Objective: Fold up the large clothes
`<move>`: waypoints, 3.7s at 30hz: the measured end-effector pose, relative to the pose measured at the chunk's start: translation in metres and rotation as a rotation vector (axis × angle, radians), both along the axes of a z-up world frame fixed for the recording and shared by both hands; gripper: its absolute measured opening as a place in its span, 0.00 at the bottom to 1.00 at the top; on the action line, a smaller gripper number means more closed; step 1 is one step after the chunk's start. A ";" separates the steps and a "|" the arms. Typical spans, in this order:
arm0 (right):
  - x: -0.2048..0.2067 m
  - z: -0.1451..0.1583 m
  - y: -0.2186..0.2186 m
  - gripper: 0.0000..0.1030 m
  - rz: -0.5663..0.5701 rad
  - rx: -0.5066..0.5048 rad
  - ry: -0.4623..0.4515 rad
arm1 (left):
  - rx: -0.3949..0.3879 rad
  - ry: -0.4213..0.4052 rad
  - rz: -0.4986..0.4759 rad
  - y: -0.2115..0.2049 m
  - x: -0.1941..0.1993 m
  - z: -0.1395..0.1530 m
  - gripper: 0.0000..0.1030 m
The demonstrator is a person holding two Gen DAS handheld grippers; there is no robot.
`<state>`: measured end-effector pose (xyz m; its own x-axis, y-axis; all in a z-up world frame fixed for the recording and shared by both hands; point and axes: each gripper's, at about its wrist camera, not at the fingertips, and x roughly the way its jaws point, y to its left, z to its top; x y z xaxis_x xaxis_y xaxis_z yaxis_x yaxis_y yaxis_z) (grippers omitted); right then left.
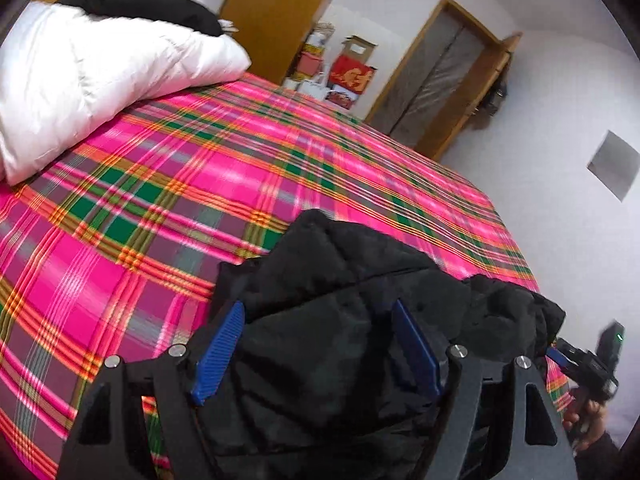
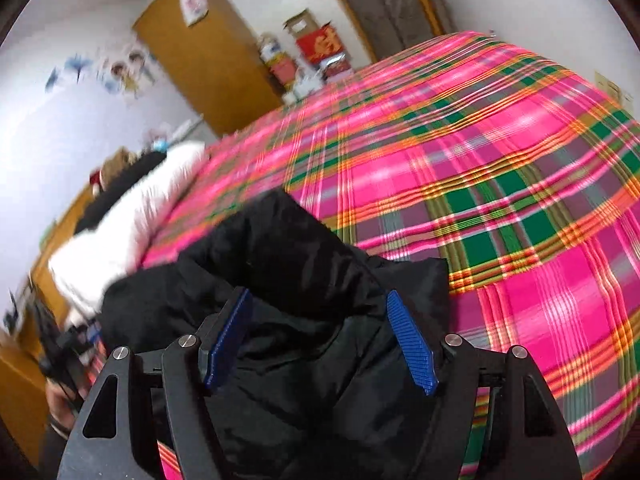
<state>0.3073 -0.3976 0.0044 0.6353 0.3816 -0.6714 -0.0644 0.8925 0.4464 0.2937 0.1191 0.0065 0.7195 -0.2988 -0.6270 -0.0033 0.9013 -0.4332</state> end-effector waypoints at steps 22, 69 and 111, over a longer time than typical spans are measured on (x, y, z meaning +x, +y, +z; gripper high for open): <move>0.042 -0.021 0.012 0.32 -0.077 -0.262 0.132 | 0.182 -0.007 0.092 -0.033 0.013 -0.002 0.75; 0.047 -0.022 0.107 0.71 0.010 -0.413 0.039 | 0.343 0.018 -0.103 -0.082 0.073 -0.037 0.78; 0.091 -0.092 0.033 0.64 -0.164 -0.293 0.170 | 0.370 0.105 -0.050 -0.073 0.148 -0.090 0.79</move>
